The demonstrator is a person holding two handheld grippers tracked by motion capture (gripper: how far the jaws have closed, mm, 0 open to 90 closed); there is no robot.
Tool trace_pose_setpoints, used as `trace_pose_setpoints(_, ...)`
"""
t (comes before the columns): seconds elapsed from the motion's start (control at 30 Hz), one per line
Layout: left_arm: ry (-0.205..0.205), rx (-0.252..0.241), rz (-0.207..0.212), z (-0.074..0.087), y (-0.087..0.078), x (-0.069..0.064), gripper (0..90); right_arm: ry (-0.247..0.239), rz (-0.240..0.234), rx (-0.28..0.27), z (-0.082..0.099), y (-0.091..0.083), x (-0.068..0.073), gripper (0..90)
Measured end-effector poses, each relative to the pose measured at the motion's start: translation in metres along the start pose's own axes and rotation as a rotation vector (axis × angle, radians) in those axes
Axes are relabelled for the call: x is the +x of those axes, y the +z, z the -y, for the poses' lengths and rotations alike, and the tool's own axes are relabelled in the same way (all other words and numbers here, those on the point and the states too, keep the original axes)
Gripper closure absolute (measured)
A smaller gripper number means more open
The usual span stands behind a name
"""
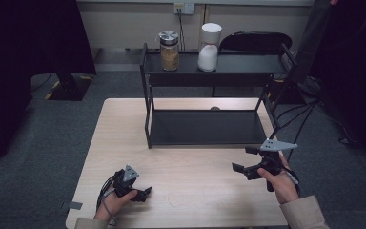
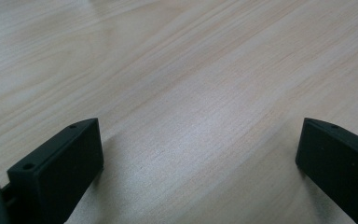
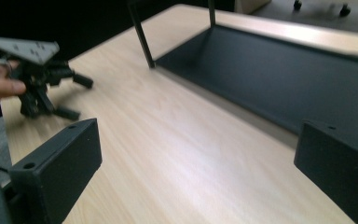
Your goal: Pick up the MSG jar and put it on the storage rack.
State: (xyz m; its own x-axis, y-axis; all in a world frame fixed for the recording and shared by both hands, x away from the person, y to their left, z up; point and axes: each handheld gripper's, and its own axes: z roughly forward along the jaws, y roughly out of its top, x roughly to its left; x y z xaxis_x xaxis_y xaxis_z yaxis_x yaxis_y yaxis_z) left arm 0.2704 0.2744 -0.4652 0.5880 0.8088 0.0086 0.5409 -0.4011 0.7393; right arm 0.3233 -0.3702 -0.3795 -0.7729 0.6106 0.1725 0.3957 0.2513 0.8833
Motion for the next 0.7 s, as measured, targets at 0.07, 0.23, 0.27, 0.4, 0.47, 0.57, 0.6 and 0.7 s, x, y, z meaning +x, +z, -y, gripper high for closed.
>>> trace_pose_setpoints(0.07, 0.0, 0.0, 0.0, 0.0, 0.0, 0.0, 0.0, -0.011, 0.01, 0.022, 0.008, 0.002, -0.003, 0.0)
trace_pose_setpoints(0.23, -0.003, 0.0, -0.003, 0.0, 0.0, -0.001, 0.0, -0.025, 0.031, 0.064, 0.03, 0.007, -0.008, 0.0)
trace_pose_setpoints(0.27, -0.002, 0.001, -0.003, 0.0, 0.0, -0.001, 0.0, -0.035, 0.034, 0.077, 0.031, 0.007, -0.008, 0.0)
trace_pose_setpoints(0.4, -0.003, 0.001, -0.003, 0.0, 0.0, -0.001, 0.0, -0.059, 0.04, 0.101, 0.042, 0.01, -0.007, 0.0)
trace_pose_setpoints(0.47, -0.004, 0.0, -0.003, 0.0, 0.0, -0.001, 0.0, -0.064, 0.037, 0.115, 0.046, 0.012, -0.007, 0.0)
trace_pose_setpoints(0.57, -0.003, 0.0, -0.003, 0.0, 0.0, -0.001, 0.0, -0.08, 0.042, 0.139, 0.05, 0.015, -0.006, 0.0)
trace_pose_setpoints(0.6, -0.003, 0.001, -0.003, 0.0, 0.0, -0.001, 0.0, -0.085, 0.046, 0.146, 0.051, 0.016, -0.005, 0.0)
trace_pose_setpoints(0.7, -0.003, 0.0, -0.003, 0.0, 0.0, -0.001, 0.0, -0.079, 0.043, 0.153, 0.056, 0.018, -0.005, 0.0)
